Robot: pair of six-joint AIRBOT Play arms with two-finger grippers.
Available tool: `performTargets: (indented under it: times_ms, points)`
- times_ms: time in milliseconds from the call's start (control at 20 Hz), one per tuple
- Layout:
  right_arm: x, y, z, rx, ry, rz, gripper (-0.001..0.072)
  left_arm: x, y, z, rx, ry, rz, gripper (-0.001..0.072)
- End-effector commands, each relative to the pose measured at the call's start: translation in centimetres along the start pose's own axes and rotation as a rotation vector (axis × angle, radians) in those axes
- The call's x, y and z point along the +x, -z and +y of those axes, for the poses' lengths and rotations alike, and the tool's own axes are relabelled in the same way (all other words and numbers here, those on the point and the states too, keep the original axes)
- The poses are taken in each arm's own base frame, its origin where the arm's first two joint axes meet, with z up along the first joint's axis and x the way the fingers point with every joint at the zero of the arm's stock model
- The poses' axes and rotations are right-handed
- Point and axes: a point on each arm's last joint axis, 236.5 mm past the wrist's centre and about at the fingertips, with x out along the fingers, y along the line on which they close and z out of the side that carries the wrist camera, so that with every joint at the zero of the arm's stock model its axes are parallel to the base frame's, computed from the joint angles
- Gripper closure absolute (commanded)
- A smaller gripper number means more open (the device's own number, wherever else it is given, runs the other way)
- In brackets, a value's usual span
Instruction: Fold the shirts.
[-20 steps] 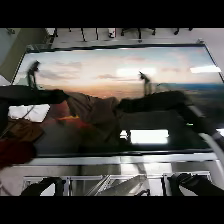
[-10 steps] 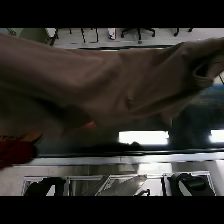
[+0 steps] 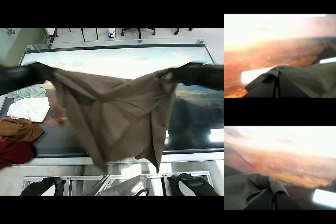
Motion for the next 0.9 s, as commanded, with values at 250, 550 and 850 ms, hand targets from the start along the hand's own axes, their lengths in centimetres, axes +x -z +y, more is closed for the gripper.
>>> performTargets:
  times_ms: [250, 550, 850]
  points:
    - [20.4, 13.2, -12.0, 0.261, 0.134, 0.405, 0.0689, 24.1, 13.2, 7.2, -0.076, -0.017, 0.513, 0.0513]
    - [15.3, 9.8, -15.8, 0.26, 0.15, 0.411, 0.0143, 19.6, 11.2, 7.3, -0.143, -0.01, 0.668, 0.0006]
    - [10.3, 17.0, -17.6, 0.287, 0.043, 0.64, 0.0137, 12.2, 17.6, 4.9, -0.195, -0.022, 0.926, 0.0007]
